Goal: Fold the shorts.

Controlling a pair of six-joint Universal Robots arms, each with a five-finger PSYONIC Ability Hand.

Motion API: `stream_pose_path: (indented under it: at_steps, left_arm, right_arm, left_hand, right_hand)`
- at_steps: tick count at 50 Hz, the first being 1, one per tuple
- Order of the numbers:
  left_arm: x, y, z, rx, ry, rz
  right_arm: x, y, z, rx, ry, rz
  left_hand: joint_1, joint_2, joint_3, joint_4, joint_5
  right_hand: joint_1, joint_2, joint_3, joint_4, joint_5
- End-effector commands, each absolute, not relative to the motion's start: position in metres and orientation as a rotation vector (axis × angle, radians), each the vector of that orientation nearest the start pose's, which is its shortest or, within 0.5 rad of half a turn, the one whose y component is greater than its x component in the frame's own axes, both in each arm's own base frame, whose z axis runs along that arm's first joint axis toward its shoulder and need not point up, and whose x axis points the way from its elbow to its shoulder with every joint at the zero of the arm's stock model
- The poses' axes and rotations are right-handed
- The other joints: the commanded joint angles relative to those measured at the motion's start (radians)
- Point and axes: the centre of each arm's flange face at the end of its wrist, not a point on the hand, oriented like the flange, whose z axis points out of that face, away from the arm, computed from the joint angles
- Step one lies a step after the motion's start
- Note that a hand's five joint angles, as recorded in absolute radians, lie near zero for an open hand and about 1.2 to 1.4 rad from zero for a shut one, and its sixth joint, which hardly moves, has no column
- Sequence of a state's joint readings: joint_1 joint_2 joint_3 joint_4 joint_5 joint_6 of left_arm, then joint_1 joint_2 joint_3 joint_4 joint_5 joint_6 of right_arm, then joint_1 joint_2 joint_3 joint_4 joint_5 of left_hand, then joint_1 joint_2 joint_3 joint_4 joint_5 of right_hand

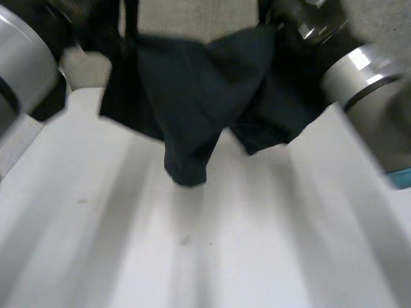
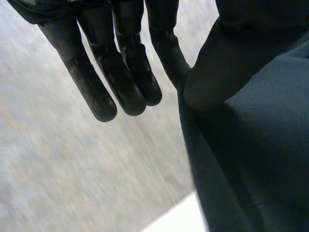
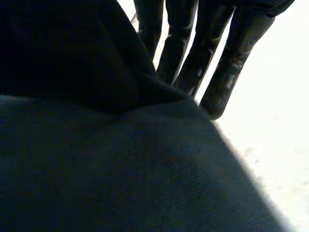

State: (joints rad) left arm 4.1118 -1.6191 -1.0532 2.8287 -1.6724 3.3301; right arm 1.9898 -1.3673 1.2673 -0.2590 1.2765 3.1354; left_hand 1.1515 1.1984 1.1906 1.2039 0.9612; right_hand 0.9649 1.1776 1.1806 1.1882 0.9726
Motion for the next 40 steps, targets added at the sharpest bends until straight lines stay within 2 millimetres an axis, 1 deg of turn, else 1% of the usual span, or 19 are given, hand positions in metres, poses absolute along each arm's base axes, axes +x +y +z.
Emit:
stream_pose_path:
  at_steps: [1,7,11,12,13,14,17,18,20,21,22,24,26,27,29,30,33,34,40]
  left_arm:
    - [-0.256,-0.162,0.465,0.635,1.928,-2.738]
    - [-0.254,-0.171,0.451,0.639,1.988,-2.662]
    - [-0.262,-0.194,0.408,0.689,2.132,-2.490]
    - [-0.266,-0.210,0.384,0.702,2.208,-2.389]
    - [-0.268,-0.219,0.372,0.704,2.242,-2.340]
    - [-0.271,-0.230,0.356,0.708,2.281,-2.281]
    - [-0.277,-0.254,0.314,0.730,2.380,-2.126]
    - [-0.280,-0.260,0.304,0.738,2.402,-2.090]
    - [-0.286,-0.277,0.271,0.754,2.461,-1.985]
    - [-0.288,-0.281,0.262,0.758,2.477,-1.958]
    - [-0.289,-0.286,0.253,0.758,2.489,-1.933]
    - [-0.292,-0.294,0.233,0.765,2.521,-1.866]
    - [-0.293,-0.297,0.222,0.762,2.539,-1.823]
    - [-0.292,-0.297,0.217,0.755,2.543,-1.797]
    - [-0.290,-0.297,0.217,0.738,2.539,-1.788]
    - [-0.289,-0.296,0.219,0.728,2.533,-1.790]
    - [-0.280,-0.284,0.239,0.690,2.507,-1.802]
    - [-0.277,-0.281,0.245,0.676,2.498,-1.807]
    - [-0.255,-0.241,0.274,0.653,2.464,-1.870]
  right_arm:
    - [0.265,-0.230,0.404,-0.844,1.528,-2.041]
    - [0.261,-0.204,0.395,-0.917,1.686,-1.886]
    - [0.265,-0.202,0.372,-0.934,1.755,-1.779]
    - [0.268,-0.201,0.364,-0.943,1.769,-1.745]
    - [0.272,-0.200,0.354,-0.954,1.785,-1.708]
    - [0.282,-0.197,0.334,-0.974,1.814,-1.620]
    - [0.298,-0.192,0.301,-1.006,1.852,-1.493]
    - [0.307,-0.190,0.280,-1.020,1.876,-1.420]
    - [0.313,-0.186,0.262,-1.026,1.902,-1.359]
    - [0.315,-0.187,0.254,-1.023,1.918,-1.333]
    - [0.317,-0.187,0.241,-1.011,1.945,-1.300]
    - [0.318,-0.191,0.233,-0.994,1.972,-1.281]
    - [0.318,-0.193,0.227,-0.977,1.995,-1.270]
    - [0.317,-0.194,0.227,-0.972,1.999,-1.272]
    - [0.315,-0.198,0.228,-0.956,2.008,-1.285]
    - [0.307,-0.209,0.229,-0.924,2.036,-1.309]
    - [0.289,-0.232,0.231,-0.859,2.086,-1.358]
    - [0.278,-0.243,0.236,-0.815,2.103,-1.392]
    - [0.253,-0.263,0.262,-0.737,2.099,-1.522]
  left_hand:
    - [0.245,0.198,0.206,0.192,0.261]
    - [0.245,0.198,0.206,0.192,0.261]
    - [0.245,0.198,0.206,0.192,0.261]
    - [0.245,0.198,0.206,0.192,0.261]
    - [0.245,0.198,0.206,0.192,0.261]
    - [0.245,0.198,0.206,0.192,0.261]
    - [0.245,0.198,0.206,0.192,0.261]
    - [0.245,0.198,0.206,0.192,0.261]
    - [0.245,0.198,0.206,0.192,0.261]
    - [0.245,0.198,0.206,0.192,0.261]
    - [0.245,0.198,0.206,0.192,0.261]
    - [0.245,0.198,0.206,0.192,0.261]
    - [-0.015,-0.061,-0.054,-0.067,0.001]
    - [-0.283,-0.330,-0.323,-0.336,-0.268]
    - [-0.488,-0.535,-0.527,-0.540,-0.472]
    - [-0.564,-0.611,-0.603,-0.617,-0.549]
    - [-0.808,-0.855,-0.847,-0.861,-0.792]
    - [-0.849,-0.896,-0.889,-0.902,-0.834]
    - [-0.926,-0.973,-0.965,-0.979,-0.910]
  right_hand:
    - [0.431,0.219,0.216,0.208,0.249]
    - [0.431,0.219,0.216,0.208,0.249]
    - [0.431,0.219,0.216,0.208,0.249]
    - [0.431,0.219,0.216,0.208,0.249]
    - [0.431,0.219,0.216,0.208,0.249]
    - [0.431,0.219,0.216,0.208,0.249]
    - [0.392,0.179,0.176,0.168,0.209]
    - [0.226,0.013,0.010,0.002,0.043]
    - [0.055,-0.158,-0.161,-0.169,-0.128]
    - [-0.048,-0.261,-0.264,-0.271,-0.230]
    - [-0.302,-0.515,-0.518,-0.525,-0.484]
    - [-0.518,-0.731,-0.734,-0.741,-0.700]
    - [-0.618,-0.831,-0.834,-0.842,-0.800]
    - [-0.636,-0.849,-0.852,-0.859,-0.818]
    - [-0.674,-0.887,-0.890,-0.898,-0.856]
    - [-0.683,-0.896,-0.899,-0.906,-0.865]
    - [-0.680,-0.893,-0.896,-0.904,-0.863]
    - [-0.674,-0.887,-0.890,-0.898,-0.857]
    - [-0.671,-0.884,-0.887,-0.895,-0.854]
